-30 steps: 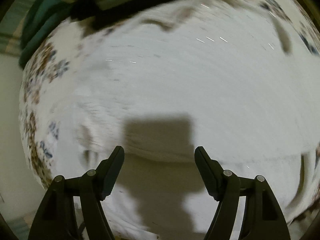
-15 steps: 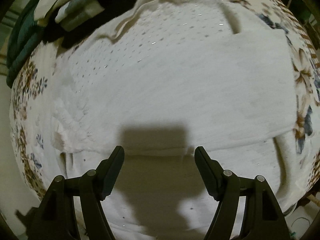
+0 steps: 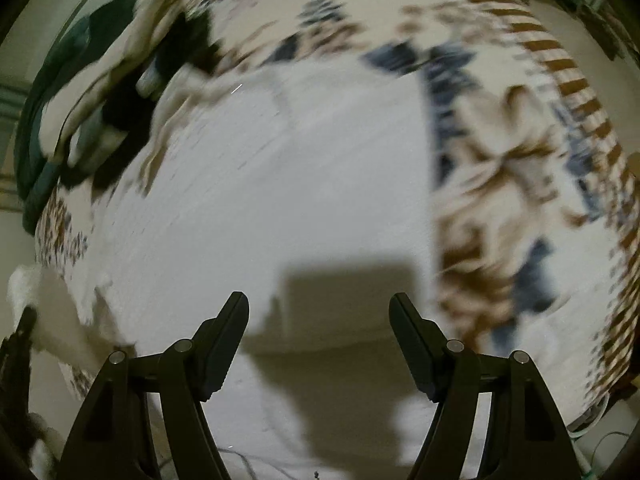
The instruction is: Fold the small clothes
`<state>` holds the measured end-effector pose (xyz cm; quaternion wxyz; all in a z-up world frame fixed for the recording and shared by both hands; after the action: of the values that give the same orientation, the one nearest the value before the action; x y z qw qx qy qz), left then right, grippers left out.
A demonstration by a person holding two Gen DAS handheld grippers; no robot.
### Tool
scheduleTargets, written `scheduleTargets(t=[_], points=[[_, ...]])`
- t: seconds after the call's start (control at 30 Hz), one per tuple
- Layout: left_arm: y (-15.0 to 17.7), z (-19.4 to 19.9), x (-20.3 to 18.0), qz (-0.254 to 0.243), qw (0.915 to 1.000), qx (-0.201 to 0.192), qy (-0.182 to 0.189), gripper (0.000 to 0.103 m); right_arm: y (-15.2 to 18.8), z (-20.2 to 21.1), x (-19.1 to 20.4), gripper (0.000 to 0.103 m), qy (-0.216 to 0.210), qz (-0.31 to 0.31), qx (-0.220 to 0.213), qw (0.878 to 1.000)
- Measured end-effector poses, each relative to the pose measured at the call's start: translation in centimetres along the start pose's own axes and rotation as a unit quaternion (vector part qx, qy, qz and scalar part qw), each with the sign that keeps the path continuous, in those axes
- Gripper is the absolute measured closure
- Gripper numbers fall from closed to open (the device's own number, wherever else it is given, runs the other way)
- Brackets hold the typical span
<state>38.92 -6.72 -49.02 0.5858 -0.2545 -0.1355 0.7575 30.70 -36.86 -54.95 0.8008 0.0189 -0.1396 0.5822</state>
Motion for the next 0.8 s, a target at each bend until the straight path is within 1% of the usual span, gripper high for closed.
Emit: scheduleTargets(t=[0.03, 0.07, 0.13, 0.17, 0.23, 0.27, 0.3, 0.33, 0.37, 0.4, 0.47, 0.5, 0.57, 0.6, 0.63, 0.7, 0.73, 0.77, 0.8], points=[[1.3, -1.3, -2.9, -0.025, 0.9995, 0.019, 0.010, 0.095, -0.3, 0.3, -1.4, 0.028, 0.005, -0.003, 0.000, 1.000], [2.6, -2.3, -5.5, -0.047, 0.9982, 0.034, 0.012, 0.094, -0.6, 0.6, -2.6, 0.028, 0.007, -0.006, 0.001, 1.000], [5.5, -3.8, -9.1, -0.080, 0.9943, 0.068, 0.016, 0.091, -0.9, 1.1, -5.3, 0.028, 0.010, -0.016, 0.008, 1.000], [6.5, -3.7, -10.2, -0.086, 0.9933, 0.076, 0.016, 0.091, -0.9, 1.3, -6.4, 0.028, 0.010, -0.020, 0.012, 1.000], [8.2, -3.4, -11.2, -0.097, 0.9920, 0.080, 0.001, 0.091, -1.1, 2.0, -8.9, 0.028, 0.003, -0.030, 0.019, 0.999], [8.3, -3.3, -11.3, -0.096, 0.9923, 0.078, 0.001, 0.084, -1.2, 2.2, -9.6, 0.028, -0.001, -0.034, 0.020, 0.999], [8.6, -2.8, -11.0, -0.093, 0.9929, 0.075, 0.001, 0.068, -1.1, 2.6, -10.5, 0.028, -0.008, -0.037, 0.020, 0.999], [8.7, -2.1, -10.4, -0.089, 0.9933, 0.073, -0.004, 0.056, -1.3, 3.0, -11.1, 0.028, -0.019, -0.040, 0.019, 0.999], [8.8, -1.5, -9.4, -0.084, 0.9938, 0.072, -0.015, 0.028, -1.7, 3.3, -11.5, 0.028, -0.030, -0.042, 0.018, 0.998], [8.8, -1.2, -8.5, -0.077, 0.9941, 0.071, -0.024, 0.016, -1.7, 3.4, -11.4, 0.028, -0.038, -0.042, 0.017, 0.998], [8.4, -0.2, -5.7, -0.057, 0.9954, 0.059, -0.049, 0.016, -2.7, 3.8, -10.7, 0.027, -0.065, -0.034, 0.014, 0.997], [8.0, 0.5, -3.9, -0.048, 0.9950, 0.049, -0.072, 0.016, -3.0, 3.8, -10.0, 0.026, -0.073, -0.031, 0.014, 0.997], [7.7, 1.2, -1.1, -0.035, 0.9930, 0.045, -0.103, 0.016, -4.3, 3.3, -7.6, 0.026, -0.097, -0.013, 0.016, 0.995], [7.4, 1.6, 0.9, -0.021, 0.9912, 0.042, -0.124, 0.016, -4.5, 3.1, -6.6, 0.026, -0.104, -0.006, 0.016, 0.994], [7.4, 1.8, 2.1, -0.011, 0.9896, 0.040, -0.137, 0.016, -5.1, 2.7, -4.9, 0.026, -0.113, 0.007, 0.018, 0.993], [7.4, 2.2, 5.3, 0.010, 0.9839, 0.034, -0.175, 0.016, -6.0, 1.8, -1.1, 0.025, -0.121, 0.032, 0.019, 0.992], [7.4, 2.3, 7.1, 0.021, 0.9793, 0.034, -0.198, 0.016, -6.4, 1.4, 0.6, 0.023, -0.123, 0.043, 0.019, 0.991], [7.6, 1.9, 8.0, 0.027, 0.9764, 0.038, -0.211, 0.016, -6.8, 0.8, 3.1, 0.018, -0.121, 0.064, 0.018, 0.990], [7.7, 1.7, 9.5, 0.039, 0.9714, 0.046, -0.230, 0.016, -6.8, 0.2, 5.3, 0.011, -0.122, 0.089, 0.017, 0.988]])
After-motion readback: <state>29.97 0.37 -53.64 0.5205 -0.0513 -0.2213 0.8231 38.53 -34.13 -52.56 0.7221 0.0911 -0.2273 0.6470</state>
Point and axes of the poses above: each gripper's, at about its wrist camera, not at the fingertips, and z roughly against the way its jaws point, x to its left, y to its underside, the point moved 4 cm from there along -z, roughly the way its jaws point, and after that the axes turned 11 degrees about z, right-handed, at the moved point
